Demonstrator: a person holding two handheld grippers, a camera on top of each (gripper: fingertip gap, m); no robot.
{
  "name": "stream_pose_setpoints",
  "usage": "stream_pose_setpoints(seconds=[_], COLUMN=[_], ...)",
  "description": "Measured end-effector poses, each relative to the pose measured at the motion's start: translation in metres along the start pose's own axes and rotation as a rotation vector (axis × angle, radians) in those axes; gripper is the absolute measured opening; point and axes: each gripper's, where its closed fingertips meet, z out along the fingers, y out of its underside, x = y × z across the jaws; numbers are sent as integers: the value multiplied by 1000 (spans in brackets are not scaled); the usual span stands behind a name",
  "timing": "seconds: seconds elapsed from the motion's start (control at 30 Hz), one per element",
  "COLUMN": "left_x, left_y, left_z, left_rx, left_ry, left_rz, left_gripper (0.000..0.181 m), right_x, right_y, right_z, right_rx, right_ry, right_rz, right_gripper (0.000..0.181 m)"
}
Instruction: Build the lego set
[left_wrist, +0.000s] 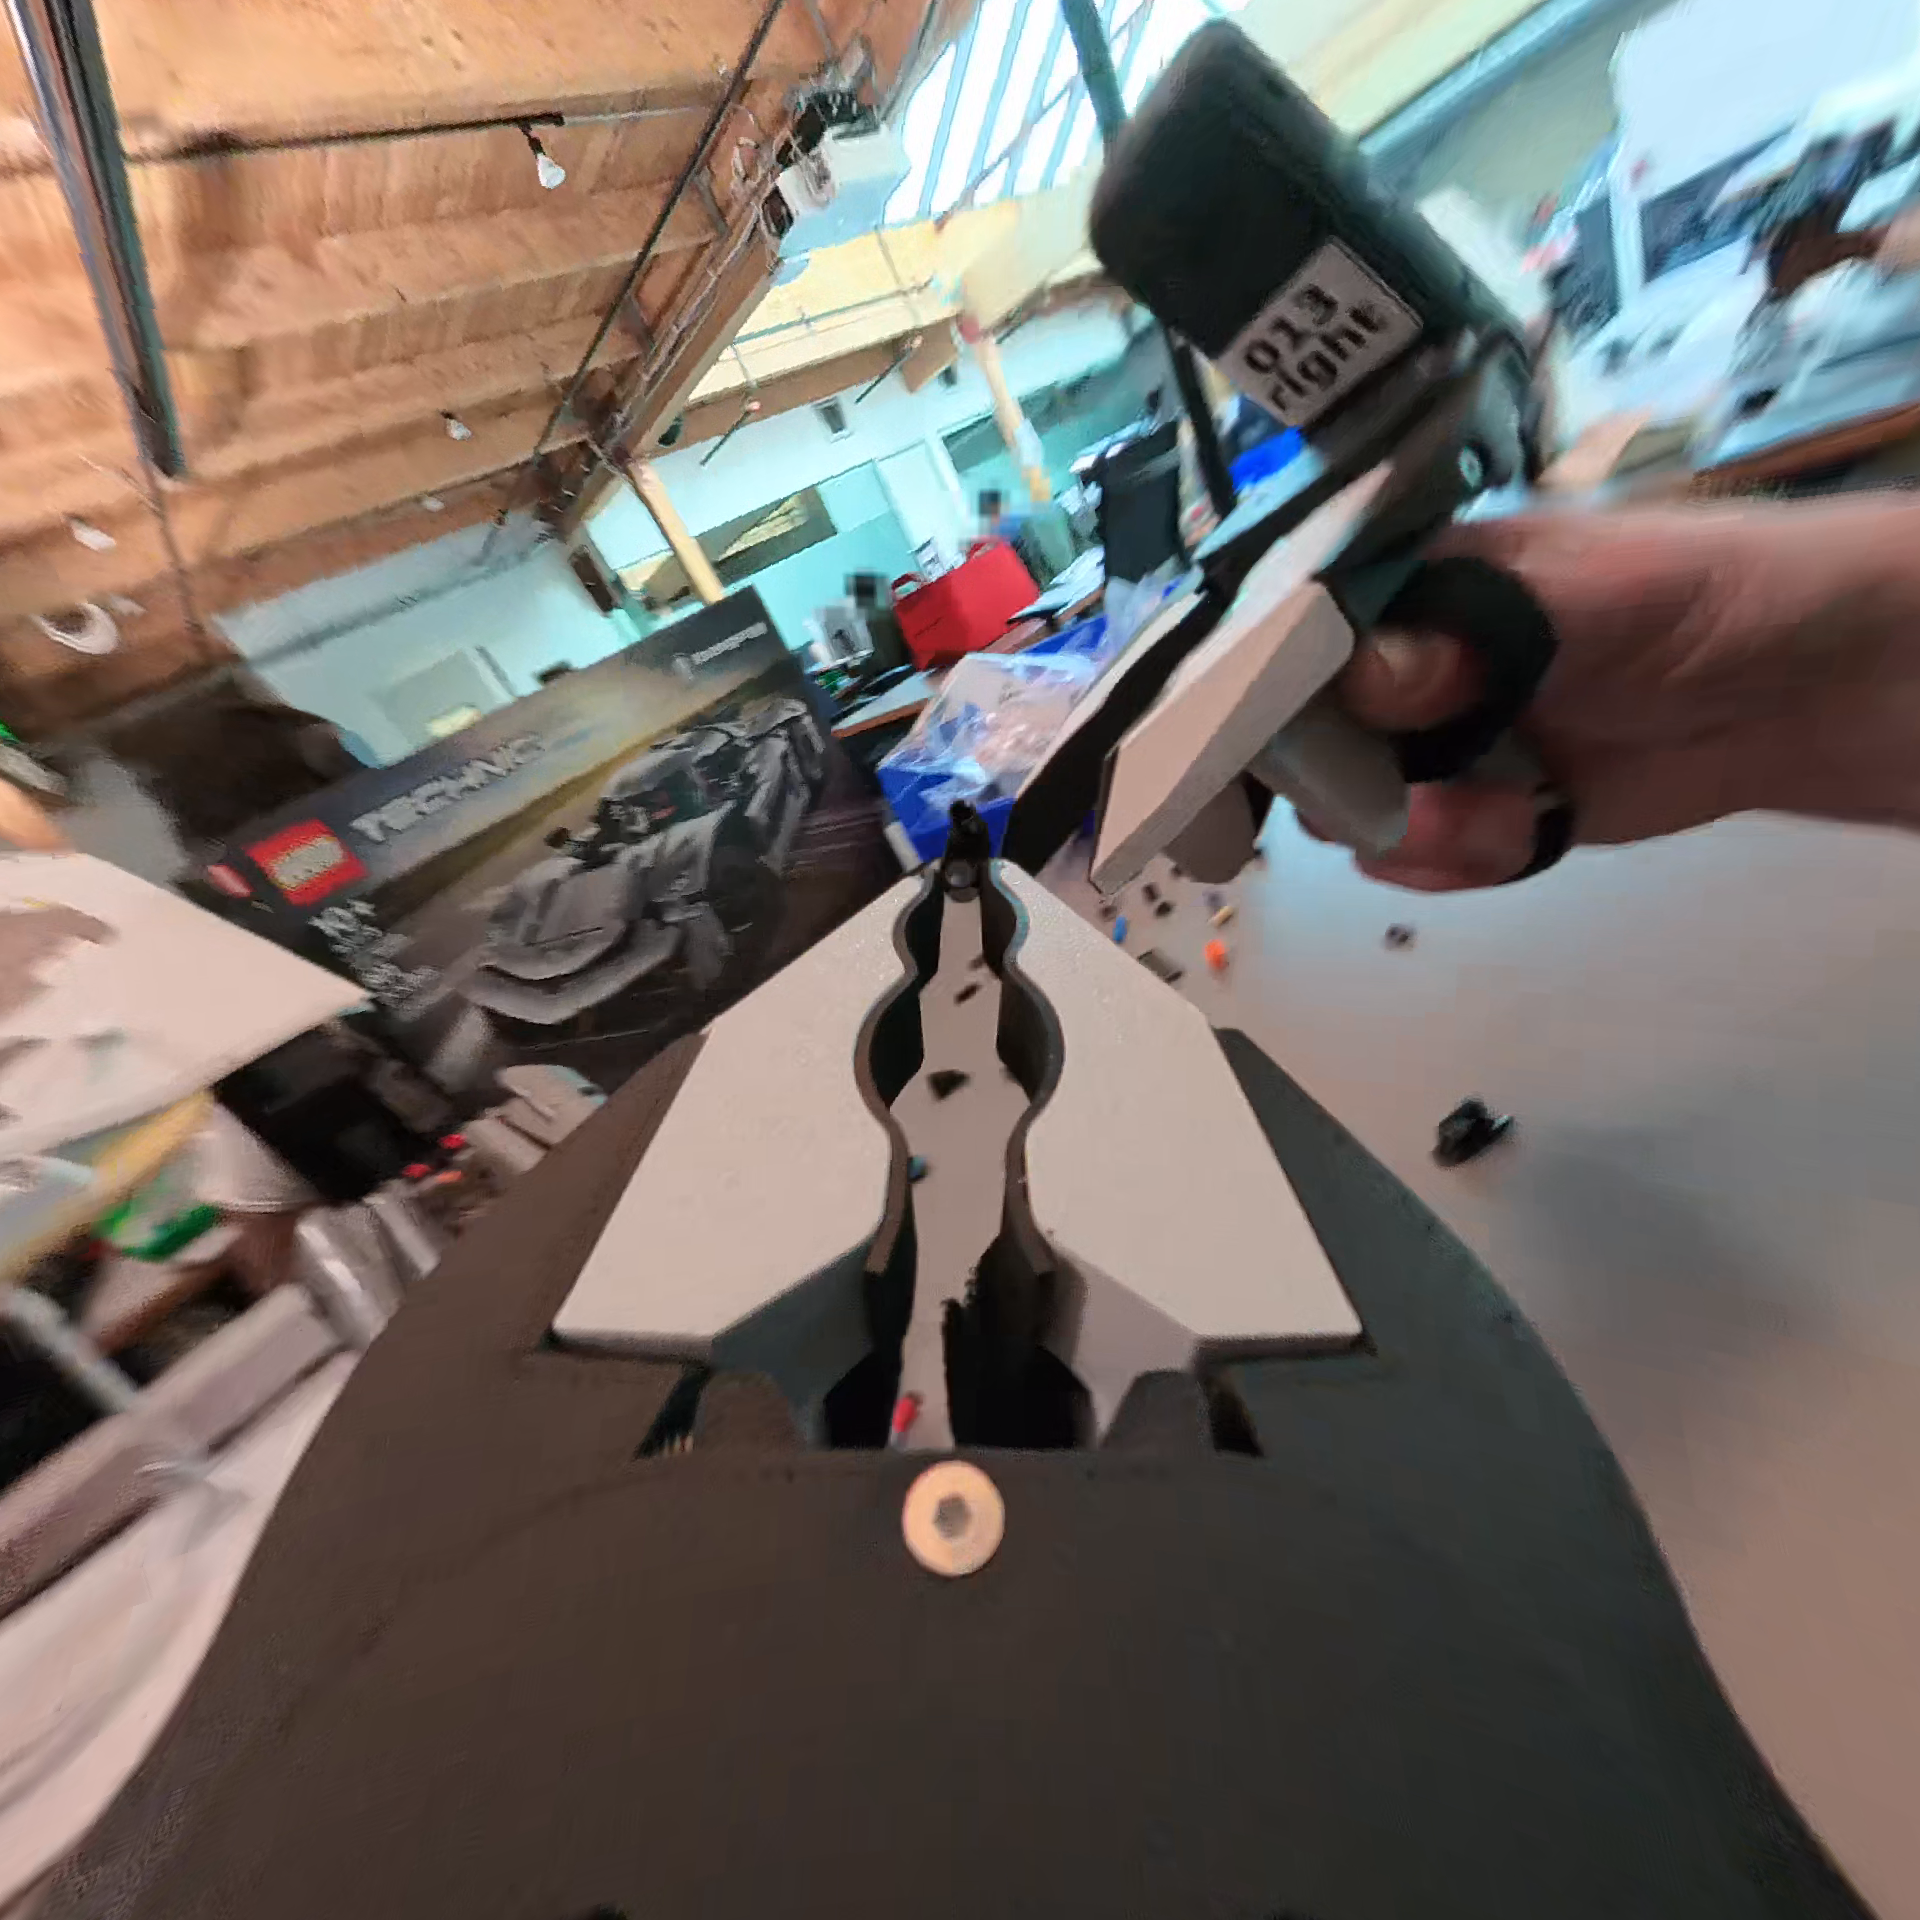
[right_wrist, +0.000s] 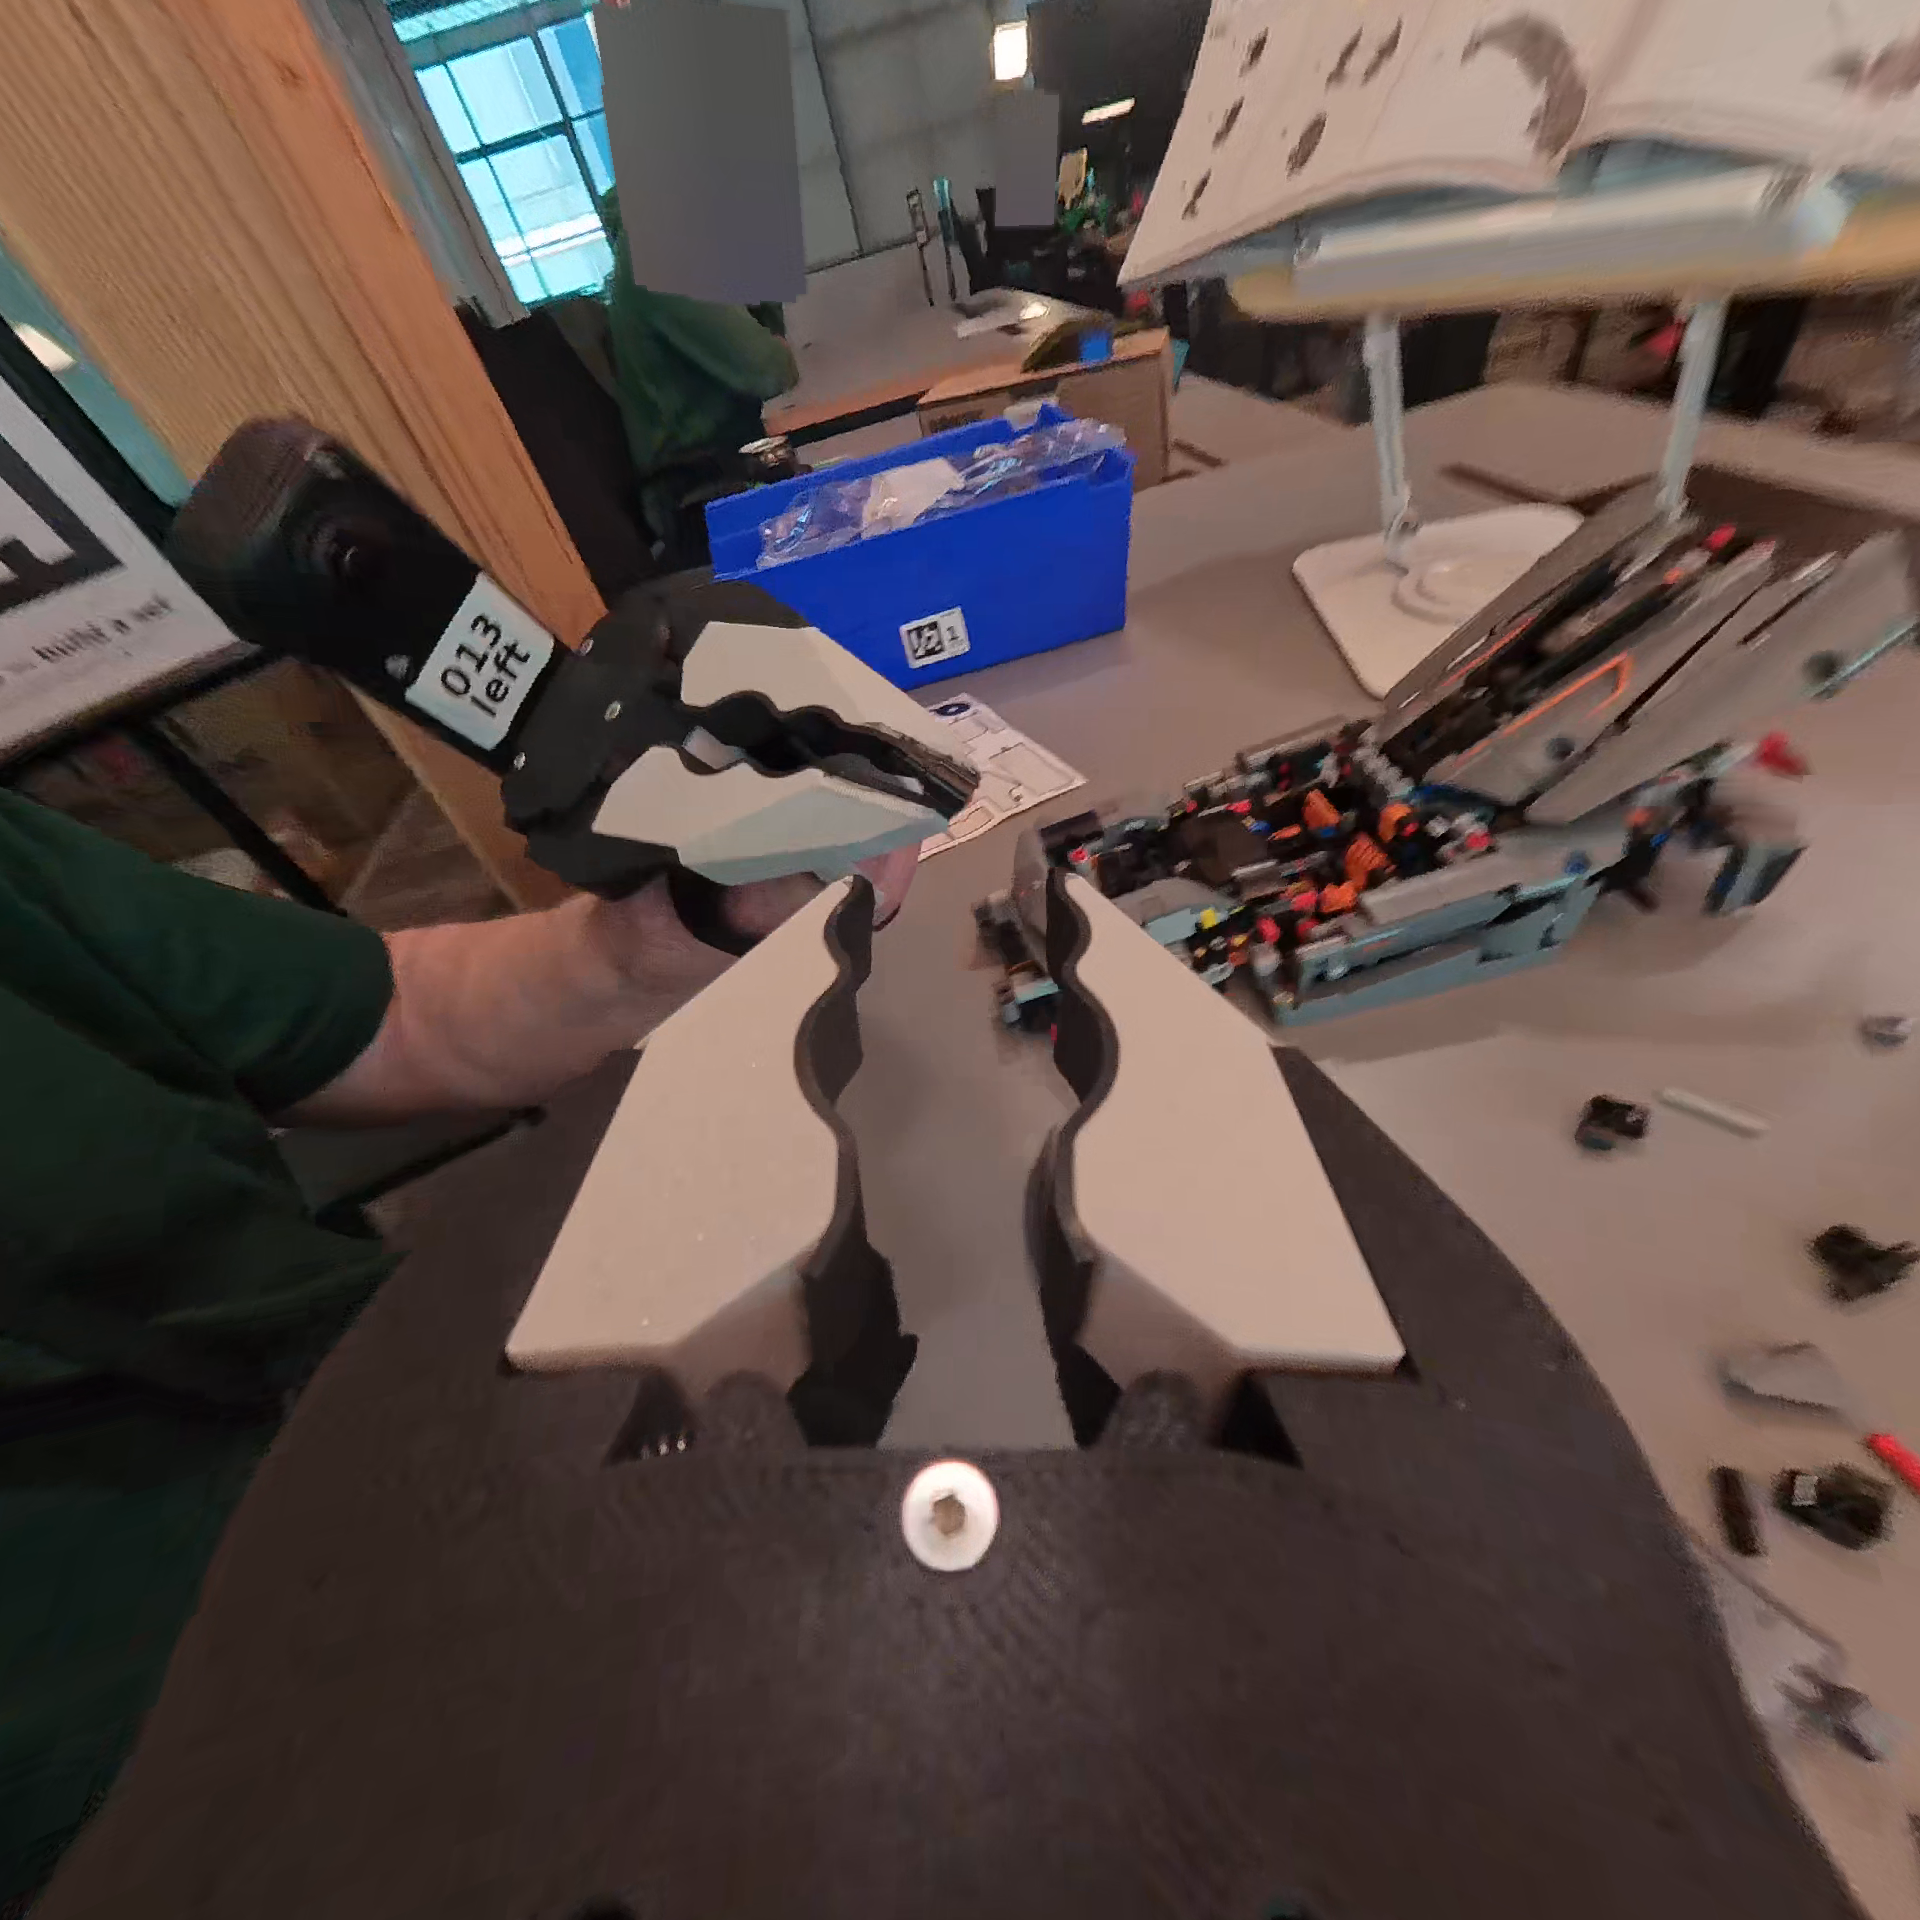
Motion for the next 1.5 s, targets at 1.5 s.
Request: stream_pose_setpoints(seconds=[1.5], left_x=[72], left_y=[138], left_z=[-5], left_rx=[-786], left_ry=[450], left_rz=[-25], left_gripper=[12], right_x=[21], right_y=[39], right_z=[-70], right_rx=[31], right_ry=[210], right_rz=[-158], right_gripper=[5])
